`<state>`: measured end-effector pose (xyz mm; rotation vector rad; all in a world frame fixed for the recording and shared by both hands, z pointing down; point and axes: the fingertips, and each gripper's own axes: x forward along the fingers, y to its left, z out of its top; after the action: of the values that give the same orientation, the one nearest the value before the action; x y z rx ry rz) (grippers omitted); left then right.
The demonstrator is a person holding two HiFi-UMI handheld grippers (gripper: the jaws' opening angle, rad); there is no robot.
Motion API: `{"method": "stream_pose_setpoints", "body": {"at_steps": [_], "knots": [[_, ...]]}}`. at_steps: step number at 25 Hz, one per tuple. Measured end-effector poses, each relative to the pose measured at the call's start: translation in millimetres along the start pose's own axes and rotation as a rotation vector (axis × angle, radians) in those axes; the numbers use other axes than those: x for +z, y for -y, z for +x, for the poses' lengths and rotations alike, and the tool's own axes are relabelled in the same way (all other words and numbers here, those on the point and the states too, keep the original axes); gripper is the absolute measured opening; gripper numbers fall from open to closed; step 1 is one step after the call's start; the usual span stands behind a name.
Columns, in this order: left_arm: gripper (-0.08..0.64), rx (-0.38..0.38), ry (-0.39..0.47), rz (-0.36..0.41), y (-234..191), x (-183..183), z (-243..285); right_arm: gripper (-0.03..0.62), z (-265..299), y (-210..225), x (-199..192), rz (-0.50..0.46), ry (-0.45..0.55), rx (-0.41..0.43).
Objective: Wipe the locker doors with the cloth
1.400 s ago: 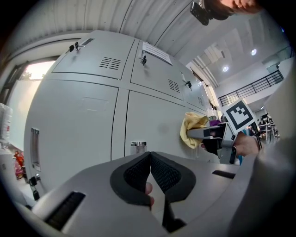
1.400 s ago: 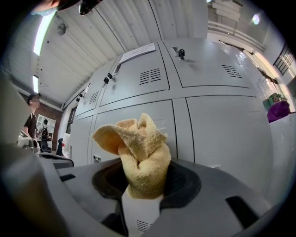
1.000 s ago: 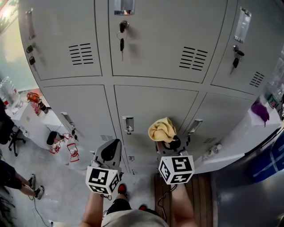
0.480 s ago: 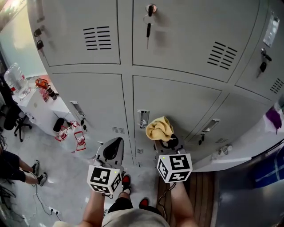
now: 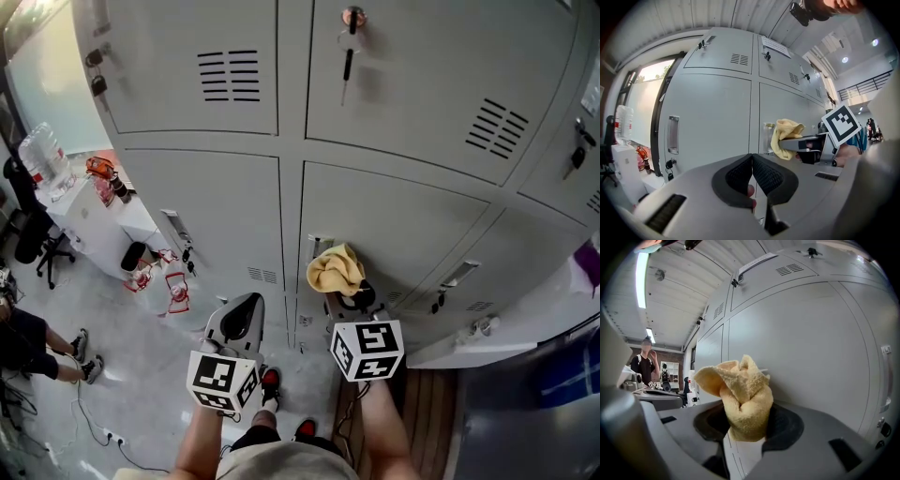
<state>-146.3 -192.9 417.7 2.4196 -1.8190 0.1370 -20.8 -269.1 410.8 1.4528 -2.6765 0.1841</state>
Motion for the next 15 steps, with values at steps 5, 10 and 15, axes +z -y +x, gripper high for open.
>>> {"method": "stream_pose_setpoints", "body": {"at_steps": [5,10,15], "knots": [[0.023,0.015,0.0,0.002,-6.9,1.0,-1.5,0.183,9.3,-0.4,-1.7,0.009,-0.004,0.005],[0.023,0.02,-0.003,0.002,-9.1,-0.3,-1.0,0.183,11.0,-1.2,-1.7,0.008,0.003,0.006],[0.023,0.012,-0.006,0.006,-4.9,-1.0,-0.4,0.183,10.1,-0.6,-2.2,0.013,-0.001,0.006]]}}
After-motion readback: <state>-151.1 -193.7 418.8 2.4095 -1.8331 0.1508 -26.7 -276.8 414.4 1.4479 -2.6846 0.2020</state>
